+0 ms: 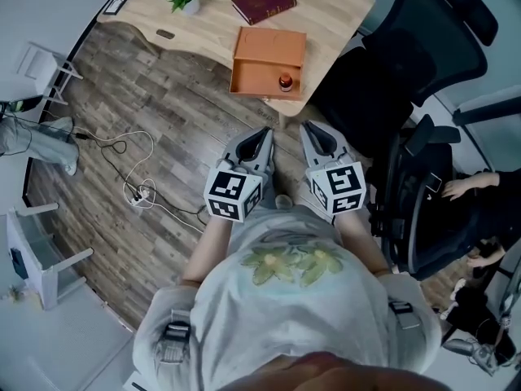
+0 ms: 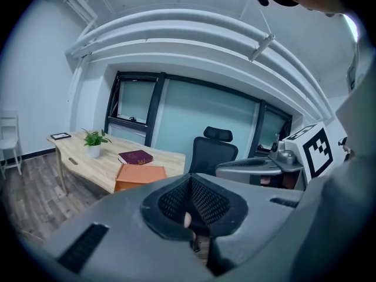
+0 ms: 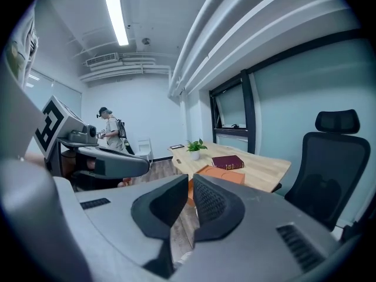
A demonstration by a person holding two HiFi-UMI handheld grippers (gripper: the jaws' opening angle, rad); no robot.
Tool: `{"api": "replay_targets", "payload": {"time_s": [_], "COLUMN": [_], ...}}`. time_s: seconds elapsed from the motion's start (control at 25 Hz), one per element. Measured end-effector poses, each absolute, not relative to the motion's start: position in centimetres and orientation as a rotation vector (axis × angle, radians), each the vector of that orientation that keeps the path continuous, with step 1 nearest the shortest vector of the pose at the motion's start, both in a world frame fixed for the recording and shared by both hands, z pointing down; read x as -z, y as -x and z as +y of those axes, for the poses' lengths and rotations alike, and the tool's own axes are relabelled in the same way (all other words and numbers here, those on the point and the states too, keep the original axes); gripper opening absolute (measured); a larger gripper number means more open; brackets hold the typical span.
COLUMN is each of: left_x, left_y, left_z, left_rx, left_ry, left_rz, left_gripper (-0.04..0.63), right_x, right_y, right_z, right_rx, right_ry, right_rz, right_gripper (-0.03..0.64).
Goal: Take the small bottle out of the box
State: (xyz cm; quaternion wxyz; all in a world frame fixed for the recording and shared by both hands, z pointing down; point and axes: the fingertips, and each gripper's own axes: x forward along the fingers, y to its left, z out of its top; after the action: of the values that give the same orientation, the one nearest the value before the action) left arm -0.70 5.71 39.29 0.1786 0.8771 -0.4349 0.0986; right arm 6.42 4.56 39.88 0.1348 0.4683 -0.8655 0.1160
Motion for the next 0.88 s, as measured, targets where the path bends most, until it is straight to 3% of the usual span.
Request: {"api": "replay_targets", "payload": {"time_s": [0.68, 0.88], "left_x": [-41.0, -41.2], "left_y": [1.3, 1.7], "left_z": [0.9, -1.3], "left_rx": [-0.283, -0.271], "left_ry": [-2.439, -2.428], "left_rz": [-1.181, -1.177], "left_gripper": [0.008, 0.008], "right_x": [-42.1, -42.9], "right_y": [-5.6, -5.3], "right_z": [-0.4, -2.3], "right_rx": [-0.383, -0.394], "right_ry": [-1.34, -1.317], "right_rz": [-2.465, -2.45], "right_gripper": [0.014, 0.051]}}
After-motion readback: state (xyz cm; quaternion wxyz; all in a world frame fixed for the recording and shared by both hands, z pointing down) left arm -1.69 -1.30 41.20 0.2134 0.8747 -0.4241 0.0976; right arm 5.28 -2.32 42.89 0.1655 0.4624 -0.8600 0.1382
